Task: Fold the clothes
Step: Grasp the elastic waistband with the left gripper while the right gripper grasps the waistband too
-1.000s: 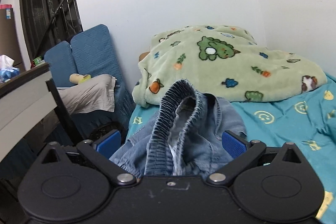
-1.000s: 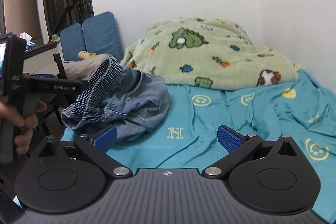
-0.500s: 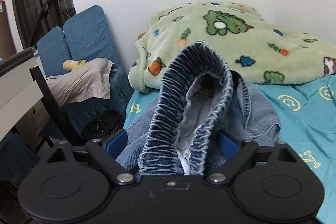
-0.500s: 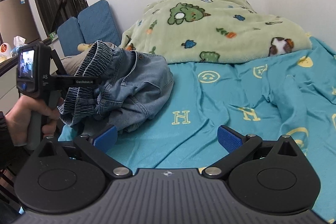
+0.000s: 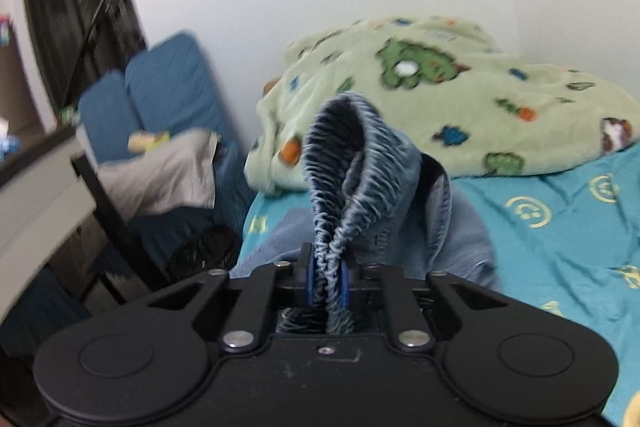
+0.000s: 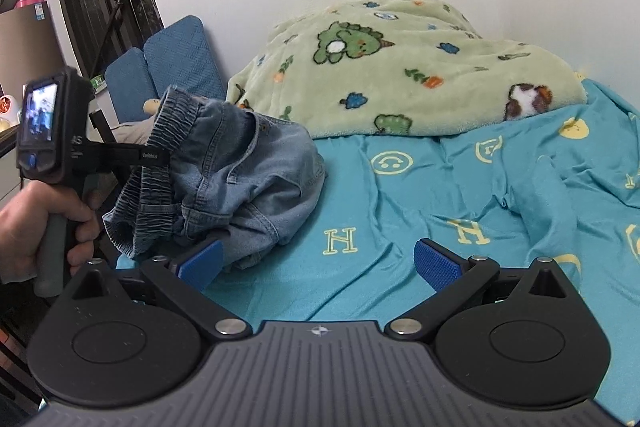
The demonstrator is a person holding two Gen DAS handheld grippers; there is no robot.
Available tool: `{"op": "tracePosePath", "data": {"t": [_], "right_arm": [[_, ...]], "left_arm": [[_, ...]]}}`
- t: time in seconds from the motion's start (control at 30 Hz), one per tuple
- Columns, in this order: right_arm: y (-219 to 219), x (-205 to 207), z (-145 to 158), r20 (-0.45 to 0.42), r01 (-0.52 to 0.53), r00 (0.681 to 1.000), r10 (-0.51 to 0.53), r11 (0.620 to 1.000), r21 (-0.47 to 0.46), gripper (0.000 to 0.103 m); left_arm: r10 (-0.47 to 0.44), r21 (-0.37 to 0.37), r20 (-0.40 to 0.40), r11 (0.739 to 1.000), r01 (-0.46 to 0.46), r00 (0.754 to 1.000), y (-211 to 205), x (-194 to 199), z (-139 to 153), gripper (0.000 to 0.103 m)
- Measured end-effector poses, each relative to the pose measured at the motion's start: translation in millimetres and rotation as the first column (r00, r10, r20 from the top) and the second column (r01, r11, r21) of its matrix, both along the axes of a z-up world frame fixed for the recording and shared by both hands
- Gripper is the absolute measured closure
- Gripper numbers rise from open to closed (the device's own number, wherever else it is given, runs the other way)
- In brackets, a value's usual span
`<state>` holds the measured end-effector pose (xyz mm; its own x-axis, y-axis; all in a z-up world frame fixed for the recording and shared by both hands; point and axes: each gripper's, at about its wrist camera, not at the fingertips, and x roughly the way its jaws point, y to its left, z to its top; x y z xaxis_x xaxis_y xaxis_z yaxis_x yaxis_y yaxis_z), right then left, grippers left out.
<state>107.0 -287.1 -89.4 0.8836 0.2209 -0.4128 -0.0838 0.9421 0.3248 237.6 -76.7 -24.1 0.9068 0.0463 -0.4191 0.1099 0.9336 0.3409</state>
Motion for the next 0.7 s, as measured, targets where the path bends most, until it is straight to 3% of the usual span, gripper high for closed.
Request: {"op": "tracePosePath", "data": {"t": [0.2, 0.4, 0.57, 0.7], "right_arm": [[-21, -3, 8, 0.008, 0.064, 0.998, -0.065, 0.994, 0.092, 0.000], [-45, -11, 5, -0.002, 0.077, 0.997, -0.079, 0.964, 0.255, 0.000], [-66, -13, -5, -0.006, 0.044, 0.999, -0.048, 0.864, 0.502, 0.000], [-65, -1, -10, -0.011, 0.011, 1.000, -0.006, 0.809, 0.587, 0.000]], "left_arm": [[-0.113, 0.011, 0.026, 0.994, 0.113, 0.993, -44, -56, 14, 0.092], [-0.173, -0.023, 0.001, 0.985, 0.173, 0.985, -81, -95, -3, 0.092], [-0.197, -0.051, -0.020, 0.979, 0.195, 0.980, -97, -110, -24, 0.092], [-0.207, -0.064, -0.026, 0.977, 0.205, 0.978, -98, -112, -37, 0.092]]}}
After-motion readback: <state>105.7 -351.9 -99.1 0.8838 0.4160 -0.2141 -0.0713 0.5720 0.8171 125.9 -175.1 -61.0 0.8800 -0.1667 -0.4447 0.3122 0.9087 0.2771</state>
